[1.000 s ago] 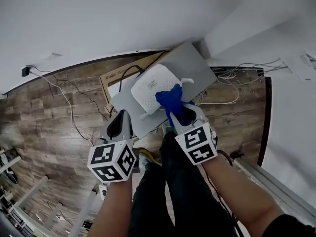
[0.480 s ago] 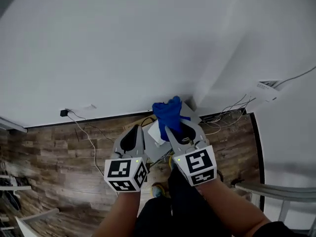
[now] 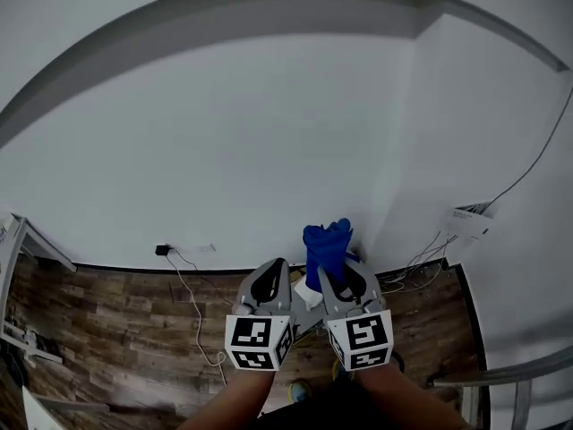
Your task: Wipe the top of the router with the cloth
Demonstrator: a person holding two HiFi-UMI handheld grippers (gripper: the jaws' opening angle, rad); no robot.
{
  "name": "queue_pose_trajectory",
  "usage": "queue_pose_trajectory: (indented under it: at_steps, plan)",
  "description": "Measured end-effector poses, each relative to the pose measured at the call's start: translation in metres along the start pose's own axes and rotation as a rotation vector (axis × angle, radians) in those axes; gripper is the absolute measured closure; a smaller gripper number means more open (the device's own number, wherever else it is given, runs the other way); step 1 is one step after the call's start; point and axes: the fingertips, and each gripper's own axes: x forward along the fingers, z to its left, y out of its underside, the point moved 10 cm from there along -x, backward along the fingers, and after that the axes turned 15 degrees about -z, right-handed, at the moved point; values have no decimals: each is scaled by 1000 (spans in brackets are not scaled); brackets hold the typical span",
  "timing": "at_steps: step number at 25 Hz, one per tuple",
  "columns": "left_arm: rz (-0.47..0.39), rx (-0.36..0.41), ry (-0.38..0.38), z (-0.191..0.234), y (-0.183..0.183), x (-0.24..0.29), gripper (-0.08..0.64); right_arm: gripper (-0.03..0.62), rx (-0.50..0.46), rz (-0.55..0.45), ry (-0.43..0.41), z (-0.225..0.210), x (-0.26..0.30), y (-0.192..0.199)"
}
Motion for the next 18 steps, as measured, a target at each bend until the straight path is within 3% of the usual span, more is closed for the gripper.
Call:
queue_pose_trajectory:
  at_steps: [10, 18]
  plan:
    - [-66, -11, -14, 3, -16, -11, 558, 471, -28, -39, 43, 8, -9, -23]
    - [-113, 22, -27, 10, -19, -11, 558, 471, -41, -30, 81, 15, -1, -27]
